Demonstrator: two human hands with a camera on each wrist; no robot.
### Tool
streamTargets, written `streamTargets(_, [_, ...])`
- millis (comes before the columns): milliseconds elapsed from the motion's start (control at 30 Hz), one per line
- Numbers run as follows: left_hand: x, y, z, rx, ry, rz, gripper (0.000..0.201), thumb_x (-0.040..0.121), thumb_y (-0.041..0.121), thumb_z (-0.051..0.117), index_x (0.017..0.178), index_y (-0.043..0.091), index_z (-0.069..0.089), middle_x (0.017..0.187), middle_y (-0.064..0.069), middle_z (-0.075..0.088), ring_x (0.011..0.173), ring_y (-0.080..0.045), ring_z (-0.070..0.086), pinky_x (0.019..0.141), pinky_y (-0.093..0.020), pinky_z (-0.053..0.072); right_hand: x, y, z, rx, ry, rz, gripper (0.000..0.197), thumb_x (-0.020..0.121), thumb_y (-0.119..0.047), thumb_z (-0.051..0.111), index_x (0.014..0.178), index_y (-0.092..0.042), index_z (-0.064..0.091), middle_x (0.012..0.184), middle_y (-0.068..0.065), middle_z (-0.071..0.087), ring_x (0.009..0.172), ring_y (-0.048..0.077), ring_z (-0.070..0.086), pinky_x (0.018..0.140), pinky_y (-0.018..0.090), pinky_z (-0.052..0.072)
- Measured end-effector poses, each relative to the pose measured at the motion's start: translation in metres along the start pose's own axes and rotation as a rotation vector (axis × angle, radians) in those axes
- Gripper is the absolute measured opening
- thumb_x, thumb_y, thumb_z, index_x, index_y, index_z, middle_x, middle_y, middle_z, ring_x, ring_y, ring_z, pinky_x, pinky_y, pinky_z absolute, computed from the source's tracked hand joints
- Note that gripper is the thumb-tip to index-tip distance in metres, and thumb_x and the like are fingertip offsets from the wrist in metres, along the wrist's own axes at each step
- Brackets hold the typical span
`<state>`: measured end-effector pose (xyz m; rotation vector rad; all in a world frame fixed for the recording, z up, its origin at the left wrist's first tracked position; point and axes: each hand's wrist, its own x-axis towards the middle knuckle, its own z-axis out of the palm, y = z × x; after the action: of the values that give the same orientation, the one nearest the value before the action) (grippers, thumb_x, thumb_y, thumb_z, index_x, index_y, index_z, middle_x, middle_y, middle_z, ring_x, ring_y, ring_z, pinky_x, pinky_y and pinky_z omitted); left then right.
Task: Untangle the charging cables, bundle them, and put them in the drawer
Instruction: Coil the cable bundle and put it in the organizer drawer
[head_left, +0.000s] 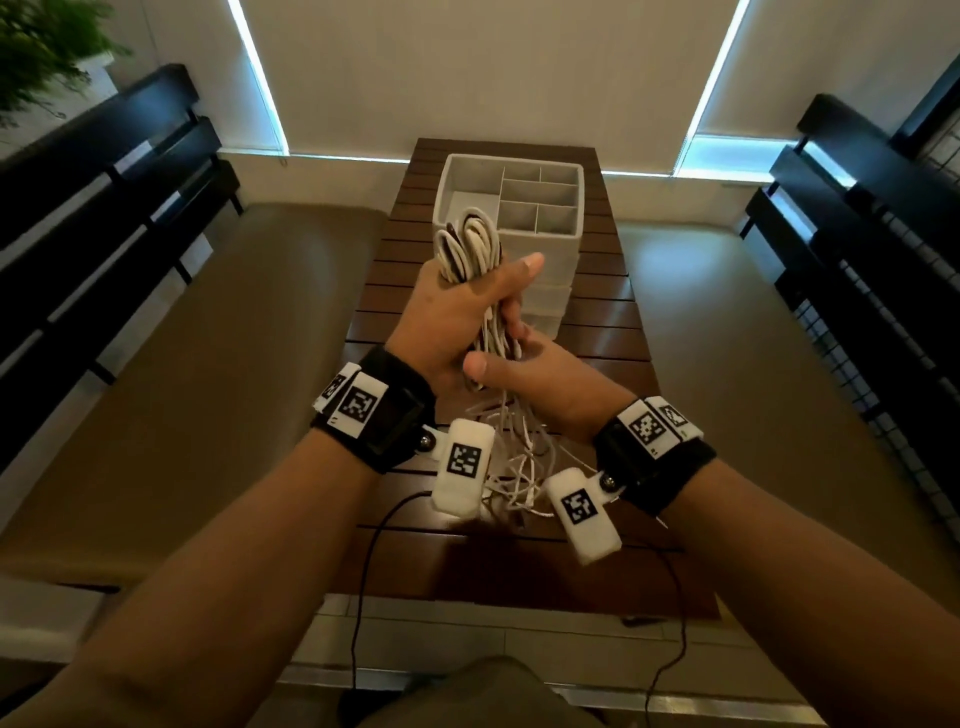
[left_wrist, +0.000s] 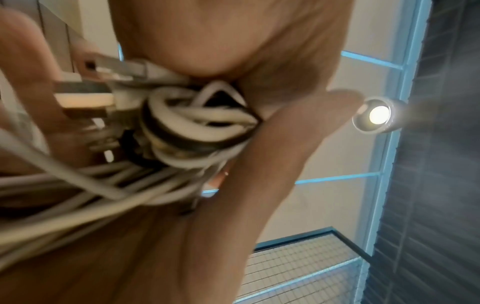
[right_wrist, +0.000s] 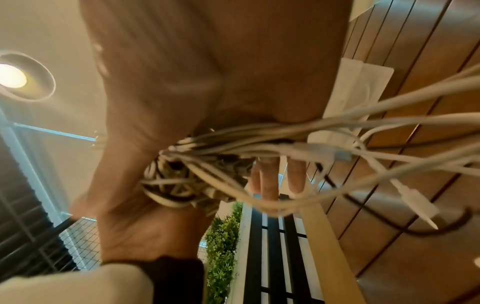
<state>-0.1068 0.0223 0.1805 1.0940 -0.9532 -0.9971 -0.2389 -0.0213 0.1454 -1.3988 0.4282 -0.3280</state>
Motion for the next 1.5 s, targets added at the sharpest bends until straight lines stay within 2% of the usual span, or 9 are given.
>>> streamTargets(200, [0.002, -0.004, 0.000, -0.118, -0.038, -0.056, 0.029, 0.098, 0.015, 0.072, 0.072, 0.016, 0.059, 0.064, -0.005, 0.055, 0.054, -0.017, 0.057, 0.060, -0.033, 0.055, 0.000, 0.000, 0.002, -0.122, 0.051, 0.012, 0.031, 0.086, 0.007, 0.073, 0.113, -0.002, 0.061, 0.094, 0.015, 0.070, 0.078, 0.028, 0.067, 0.073, 0.036, 0.057])
streamTargets(300, [0.004, -0.008, -0.005, -0.121, -0.062, -0.077, 0.034, 0.099, 0.018, 0.071, 0.070, 0.019, 0.055, 0.055, 0.001, 0.049, 0.047, -0.014, 0.050, 0.060, -0.033, 0.050, 0.002, -0.002, 0.005, -0.214, 0.098, 0.040, 0.018, 0.084, 0.010, 0.071, 0.084, -0.004, 0.059, 0.061, -0.004, 0.060, 0.049, 0.003, 0.052, 0.049, 0.017, 0.042])
streamTargets(500, [0.006, -0.011, -0.003, -0.064, 0.024, -0.093, 0.042, 0.098, 0.014, 0.071, 0.061, 0.018, 0.051, 0.049, -0.001, 0.040, 0.040, -0.015, 0.038, 0.051, -0.032, 0.045, 0.013, 0.004, 0.018, -0.218, 0.167, -0.016, 0.028, 0.076, 0.002, 0.076, 0.098, 0.013, 0.063, 0.096, 0.036, 0.065, 0.082, 0.030, 0.061, 0.079, 0.048, 0.051])
streamTargets(733, [0.008, 0.000, 0.001, -0.036, 0.039, -0.119, 0.037, 0.097, 0.020, 0.074, 0.068, 0.018, 0.052, 0.055, -0.003, 0.043, 0.044, -0.016, 0.042, 0.053, -0.031, 0.048, 0.015, 0.010, 0.020, -0.106, 0.216, -0.055, 0.034, 0.082, -0.002, 0.077, 0.109, 0.011, 0.061, 0.108, 0.042, 0.062, 0.094, 0.055, 0.064, 0.087, 0.072, 0.050])
streamTargets(867, [0.010, 0.005, -0.001, -0.014, 0.014, -0.113, 0.035, 0.098, 0.017, 0.073, 0.070, 0.017, 0.052, 0.053, 0.000, 0.043, 0.042, -0.014, 0.040, 0.051, -0.030, 0.047, 0.015, 0.010, 0.020, -0.170, 0.210, -0.078, 0.018, 0.087, 0.003, 0.074, 0.095, 0.009, 0.059, 0.075, 0.025, 0.061, 0.061, 0.029, 0.055, 0.055, 0.035, 0.047])
streamTargets(1033, [0.018, 0.008, -0.020, -0.201, 0.067, -0.178, 0.032, 0.097, 0.019, 0.073, 0.072, 0.020, 0.053, 0.053, 0.005, 0.044, 0.044, -0.010, 0.043, 0.054, -0.031, 0.048, 0.014, 0.009, 0.010, -0.220, 0.153, -0.070, 0.047, 0.085, -0.012, 0.080, 0.127, -0.004, 0.059, 0.113, 0.023, 0.071, 0.099, 0.035, 0.072, 0.090, 0.056, 0.057])
streamTargets(1167, [0.025, 0.011, -0.042, -0.293, 0.109, -0.241, 0.036, 0.097, 0.023, 0.072, 0.068, 0.022, 0.051, 0.051, 0.008, 0.042, 0.043, -0.007, 0.042, 0.056, -0.027, 0.047, 0.006, 0.025, -0.003, -0.365, 0.110, -0.017, 0.037, 0.081, -0.026, 0.068, 0.102, 0.005, 0.066, 0.086, 0.027, 0.072, 0.080, 0.033, 0.066, 0.091, 0.061, 0.053])
streamTargets(1300, [0.027, 0.008, -0.053, -0.313, 0.102, -0.259, 0.034, 0.097, 0.026, 0.073, 0.068, 0.022, 0.054, 0.050, 0.008, 0.043, 0.043, -0.007, 0.043, 0.055, -0.028, 0.048, 0.000, 0.037, -0.014, -0.436, 0.110, -0.017, 0.020, 0.096, -0.016, 0.065, 0.098, 0.003, 0.066, 0.086, 0.019, 0.075, 0.089, 0.044, 0.070, 0.094, 0.057, 0.054])
streamTargets(1500, [0.030, 0.011, -0.061, -0.323, 0.043, -0.269, 0.035, 0.099, 0.026, 0.069, 0.068, 0.022, 0.054, 0.048, 0.008, 0.043, 0.041, -0.006, 0.043, 0.054, -0.026, 0.047, -0.026, 0.057, -0.043, -0.523, 0.034, 0.085, 0.026, 0.110, -0.025, 0.047, 0.095, -0.010, 0.063, 0.091, 0.007, 0.076, 0.090, 0.026, 0.069, 0.088, 0.039, 0.053])
